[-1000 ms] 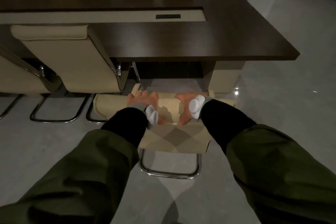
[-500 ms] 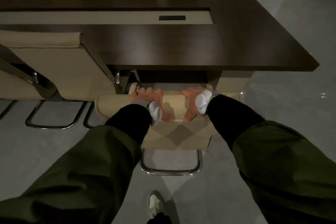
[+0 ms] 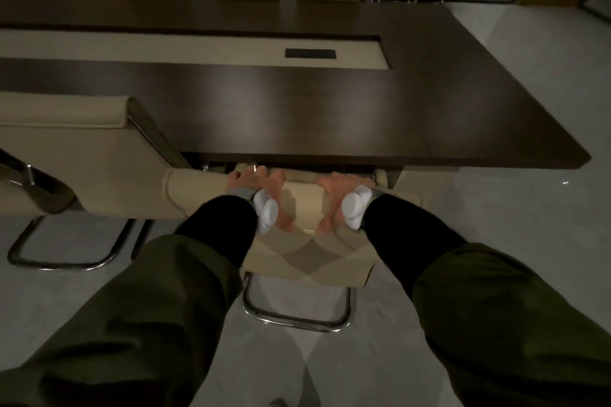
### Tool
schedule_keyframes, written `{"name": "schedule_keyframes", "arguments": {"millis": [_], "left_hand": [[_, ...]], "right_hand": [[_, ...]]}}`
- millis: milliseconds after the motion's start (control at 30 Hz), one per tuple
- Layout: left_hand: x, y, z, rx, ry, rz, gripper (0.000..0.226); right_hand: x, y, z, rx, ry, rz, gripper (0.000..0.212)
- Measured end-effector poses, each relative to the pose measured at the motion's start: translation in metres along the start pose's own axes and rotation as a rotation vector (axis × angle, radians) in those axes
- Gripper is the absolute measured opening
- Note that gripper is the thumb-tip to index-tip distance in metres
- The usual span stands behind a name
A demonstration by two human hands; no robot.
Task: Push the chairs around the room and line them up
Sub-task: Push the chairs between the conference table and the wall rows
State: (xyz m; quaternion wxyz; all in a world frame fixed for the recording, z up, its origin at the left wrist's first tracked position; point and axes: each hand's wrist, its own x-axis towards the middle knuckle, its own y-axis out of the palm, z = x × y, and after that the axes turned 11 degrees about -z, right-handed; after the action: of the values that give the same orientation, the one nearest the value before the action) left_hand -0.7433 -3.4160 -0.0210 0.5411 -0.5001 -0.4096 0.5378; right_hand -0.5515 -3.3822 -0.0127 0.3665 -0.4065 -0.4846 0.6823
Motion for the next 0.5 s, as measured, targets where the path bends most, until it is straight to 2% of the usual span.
{"name": "schedule_keyframes", "arguments": {"millis": [100, 167, 267, 300, 400, 500], "left_hand": [[0.025, -0.002, 0.020, -0.022, -0.008, -0.020, 0.088], [0.041, -0.006, 0.028, -0.053, 0.003, 0.020, 0.090], [0.065, -0.006, 0.032, -0.089, -0.004, 0.015, 0.090], [0.076, -0.005, 0.032, -0.109, -0.014, 0.009, 0.085], [0.102, -0.002, 0.026, -0.150, -0.014, 0.013, 0.069], [0.130, -0.003, 0.019, -0.200, -0.005, 0.007, 0.065]], "right_hand": [[0.035, -0.002, 0.002, 0.056, 0.021, 0.122, 0.053], [0.053, -0.005, 0.004, 0.029, 0.002, 0.134, 0.055], [0.076, -0.009, -0.002, 0.025, 0.001, 0.123, 0.045], [0.083, -0.011, -0.008, 0.035, 0.004, 0.128, 0.048], [0.095, -0.023, -0.027, -0.004, 0.028, 0.032, 0.093], [0.114, -0.033, -0.043, -0.019, 0.051, 0.011, 0.105]]}}
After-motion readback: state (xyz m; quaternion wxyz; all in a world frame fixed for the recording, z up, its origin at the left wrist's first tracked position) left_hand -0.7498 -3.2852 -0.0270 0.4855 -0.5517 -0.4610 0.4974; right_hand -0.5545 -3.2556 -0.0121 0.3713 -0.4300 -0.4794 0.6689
